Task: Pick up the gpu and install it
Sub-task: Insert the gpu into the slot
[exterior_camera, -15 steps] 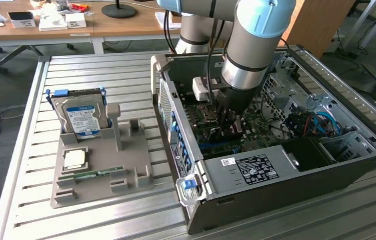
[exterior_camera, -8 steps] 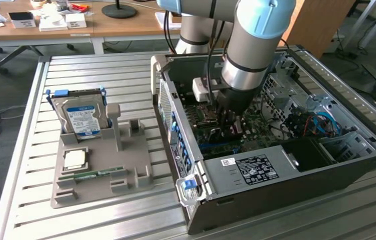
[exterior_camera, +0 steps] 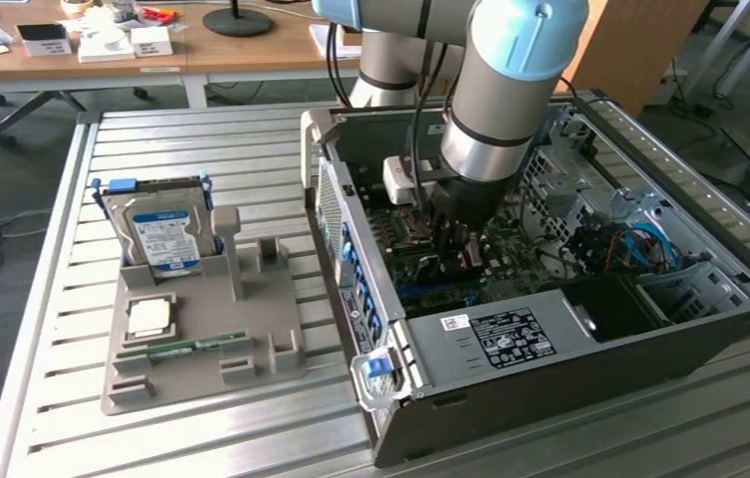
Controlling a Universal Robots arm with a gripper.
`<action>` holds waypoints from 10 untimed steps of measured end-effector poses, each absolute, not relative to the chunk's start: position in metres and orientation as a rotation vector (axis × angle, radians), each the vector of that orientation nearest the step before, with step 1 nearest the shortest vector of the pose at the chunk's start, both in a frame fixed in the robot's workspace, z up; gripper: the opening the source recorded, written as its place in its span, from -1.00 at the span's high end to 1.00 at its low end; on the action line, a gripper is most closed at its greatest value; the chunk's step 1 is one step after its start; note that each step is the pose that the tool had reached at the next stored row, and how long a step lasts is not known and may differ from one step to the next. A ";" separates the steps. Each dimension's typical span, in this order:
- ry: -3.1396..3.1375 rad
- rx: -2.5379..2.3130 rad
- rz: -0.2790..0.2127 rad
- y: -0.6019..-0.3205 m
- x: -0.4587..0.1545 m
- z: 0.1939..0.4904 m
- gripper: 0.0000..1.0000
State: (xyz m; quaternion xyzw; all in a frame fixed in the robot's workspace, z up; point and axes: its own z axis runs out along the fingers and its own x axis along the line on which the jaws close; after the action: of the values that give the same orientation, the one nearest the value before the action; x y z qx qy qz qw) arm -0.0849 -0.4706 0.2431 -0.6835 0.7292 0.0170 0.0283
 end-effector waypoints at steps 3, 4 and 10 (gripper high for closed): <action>2.250 -2.108 0.055 -0.471 -0.085 0.243 0.46; 2.250 -2.108 0.055 -0.471 -0.085 0.243 0.46; 2.251 -2.110 0.052 -0.471 -0.085 0.243 0.46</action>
State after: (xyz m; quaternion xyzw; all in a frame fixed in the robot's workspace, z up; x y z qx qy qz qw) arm -0.0850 -0.4710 0.2429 -0.6835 0.7292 0.0169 0.0281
